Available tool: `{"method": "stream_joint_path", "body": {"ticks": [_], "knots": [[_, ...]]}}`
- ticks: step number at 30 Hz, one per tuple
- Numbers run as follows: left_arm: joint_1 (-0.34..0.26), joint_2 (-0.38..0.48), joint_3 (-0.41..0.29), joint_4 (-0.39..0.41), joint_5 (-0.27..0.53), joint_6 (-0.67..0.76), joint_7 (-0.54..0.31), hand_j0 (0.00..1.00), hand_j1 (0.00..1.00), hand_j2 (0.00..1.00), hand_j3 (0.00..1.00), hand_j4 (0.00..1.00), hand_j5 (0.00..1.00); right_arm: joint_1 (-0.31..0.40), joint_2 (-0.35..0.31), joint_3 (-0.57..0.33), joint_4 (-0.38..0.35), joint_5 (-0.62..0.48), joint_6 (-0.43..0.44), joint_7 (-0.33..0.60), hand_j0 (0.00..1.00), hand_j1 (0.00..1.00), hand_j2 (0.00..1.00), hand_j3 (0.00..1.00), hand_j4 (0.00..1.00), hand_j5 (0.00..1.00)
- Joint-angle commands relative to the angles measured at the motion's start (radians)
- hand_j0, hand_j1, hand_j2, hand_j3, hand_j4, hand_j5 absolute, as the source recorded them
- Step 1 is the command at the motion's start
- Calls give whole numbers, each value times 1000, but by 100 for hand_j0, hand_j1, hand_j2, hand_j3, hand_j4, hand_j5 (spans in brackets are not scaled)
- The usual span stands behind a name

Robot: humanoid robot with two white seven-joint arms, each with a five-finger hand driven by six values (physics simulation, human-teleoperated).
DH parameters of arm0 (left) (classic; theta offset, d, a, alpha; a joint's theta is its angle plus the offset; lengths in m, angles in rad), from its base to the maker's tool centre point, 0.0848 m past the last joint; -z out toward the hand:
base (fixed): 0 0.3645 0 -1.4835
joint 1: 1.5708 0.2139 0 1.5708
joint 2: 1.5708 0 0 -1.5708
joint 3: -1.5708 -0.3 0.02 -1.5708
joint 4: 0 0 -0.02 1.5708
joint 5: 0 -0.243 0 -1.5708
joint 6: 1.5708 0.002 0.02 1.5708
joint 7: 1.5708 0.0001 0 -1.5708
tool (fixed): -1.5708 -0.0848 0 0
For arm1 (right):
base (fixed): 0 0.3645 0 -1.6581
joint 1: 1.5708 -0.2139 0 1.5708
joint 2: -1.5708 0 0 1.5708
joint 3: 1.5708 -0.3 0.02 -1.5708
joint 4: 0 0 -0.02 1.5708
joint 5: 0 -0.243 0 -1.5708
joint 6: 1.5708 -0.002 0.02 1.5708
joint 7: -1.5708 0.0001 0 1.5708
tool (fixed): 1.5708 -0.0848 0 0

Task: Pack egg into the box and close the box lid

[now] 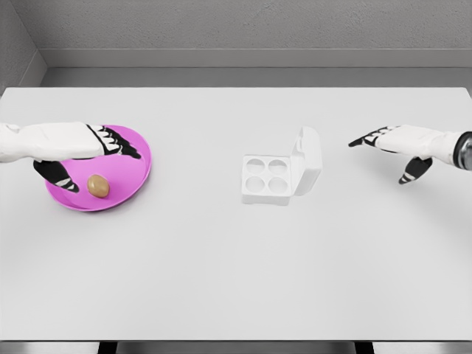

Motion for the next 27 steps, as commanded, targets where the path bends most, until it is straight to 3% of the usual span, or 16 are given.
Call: {"method": "stream_joint_path", "body": {"ticks": [1, 8, 19, 27], "knots": [[0, -9, 2, 20, -22, 2, 0, 100, 100, 100, 100, 100, 100, 2, -3, -5, -17, -3, -19, 0, 100, 100, 100, 100, 100, 100], [18, -40, 5, 48, -24, 3, 0, 100, 100, 100, 100, 100, 100, 6, -18, -5, -26, -3, -20, 0, 100, 100, 100, 100, 100, 100], [35, -116, 3, 177, -56, 2, 0, 100, 100, 100, 100, 100, 100, 28, -67, -6, -107, -1, -19, 0, 100, 100, 100, 100, 100, 100], [34, -127, 13, 241, -56, -2, 0, 100, 100, 100, 100, 100, 100, 29, -67, -6, -109, -1, -16, 0, 100, 100, 100, 100, 100, 100]]}}
